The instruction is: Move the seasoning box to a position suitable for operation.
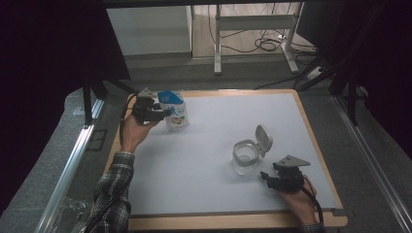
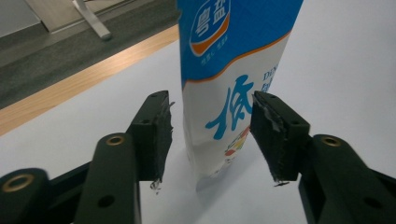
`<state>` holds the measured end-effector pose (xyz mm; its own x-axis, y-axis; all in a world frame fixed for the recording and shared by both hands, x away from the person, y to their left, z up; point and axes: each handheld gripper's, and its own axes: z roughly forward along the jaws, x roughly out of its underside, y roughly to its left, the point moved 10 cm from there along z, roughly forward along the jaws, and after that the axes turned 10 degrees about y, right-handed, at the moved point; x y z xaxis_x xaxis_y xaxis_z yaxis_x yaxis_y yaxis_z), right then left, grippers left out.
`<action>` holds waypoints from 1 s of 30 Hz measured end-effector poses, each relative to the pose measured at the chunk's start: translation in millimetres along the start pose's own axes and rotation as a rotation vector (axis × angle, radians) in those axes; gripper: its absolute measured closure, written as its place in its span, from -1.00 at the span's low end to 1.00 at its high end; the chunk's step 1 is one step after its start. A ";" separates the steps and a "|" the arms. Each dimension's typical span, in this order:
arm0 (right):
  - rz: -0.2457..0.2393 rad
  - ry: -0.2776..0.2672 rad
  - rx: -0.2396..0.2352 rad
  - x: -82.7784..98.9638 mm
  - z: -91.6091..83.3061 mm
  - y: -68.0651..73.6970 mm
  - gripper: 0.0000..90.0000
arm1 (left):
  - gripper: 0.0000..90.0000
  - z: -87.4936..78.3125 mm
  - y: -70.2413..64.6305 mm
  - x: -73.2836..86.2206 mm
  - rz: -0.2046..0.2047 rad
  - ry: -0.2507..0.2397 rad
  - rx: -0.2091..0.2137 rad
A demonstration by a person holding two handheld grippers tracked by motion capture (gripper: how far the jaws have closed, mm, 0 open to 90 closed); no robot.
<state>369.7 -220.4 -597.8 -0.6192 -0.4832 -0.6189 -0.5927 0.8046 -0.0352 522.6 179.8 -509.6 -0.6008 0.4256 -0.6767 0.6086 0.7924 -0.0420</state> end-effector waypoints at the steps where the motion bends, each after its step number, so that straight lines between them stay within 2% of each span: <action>1: 0.000 0.000 0.000 0.0 0.0 0.0 -0.17 | 0.12 0.6 0.2 -0.9 0.004 0.001 -0.002; 4: 0.000 0.000 0.000 0.0 0.0 0.0 -0.17 | 0.19 1.5 -1.5 -4.3 0.010 -0.009 0.020; 6: 0.000 0.000 -0.001 0.0 0.0 0.0 -0.17 | 0.23 1.8 -1.8 -6.3 0.014 -0.012 0.017; 10: 0.000 0.000 -0.001 0.0 0.0 0.0 -0.17 | 0.35 2.0 0.0 -8.6 0.008 -0.023 0.015; 12: 0.000 0.000 0.000 0.1 0.0 0.1 -0.17 | 0.42 1.9 0.8 -8.3 -0.001 -0.030 0.033; 17: 0.000 0.000 0.000 0.1 0.1 0.0 -0.17 | 0.67 1.4 2.5 -7.5 0.005 -0.036 0.044; 21: 0.000 0.000 0.000 0.0 0.1 0.0 -0.17 | 0.90 1.9 1.6 -7.1 0.033 -0.033 0.042; 25: 0.000 0.000 -0.001 0.0 0.1 0.0 -0.17 | 0.95 2.7 0.7 -8.4 0.053 -0.021 0.028; 30: 0.000 0.000 -0.001 0.0 0.1 0.0 -0.17 | 0.85 3.6 0.6 -10.8 0.071 -0.017 0.010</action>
<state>369.7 -220.3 -597.9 -0.6190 -0.4833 -0.6191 -0.5932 0.8043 -0.0349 531.3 174.2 -505.0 -0.5469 0.4728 -0.6909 0.6547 0.7559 -0.0008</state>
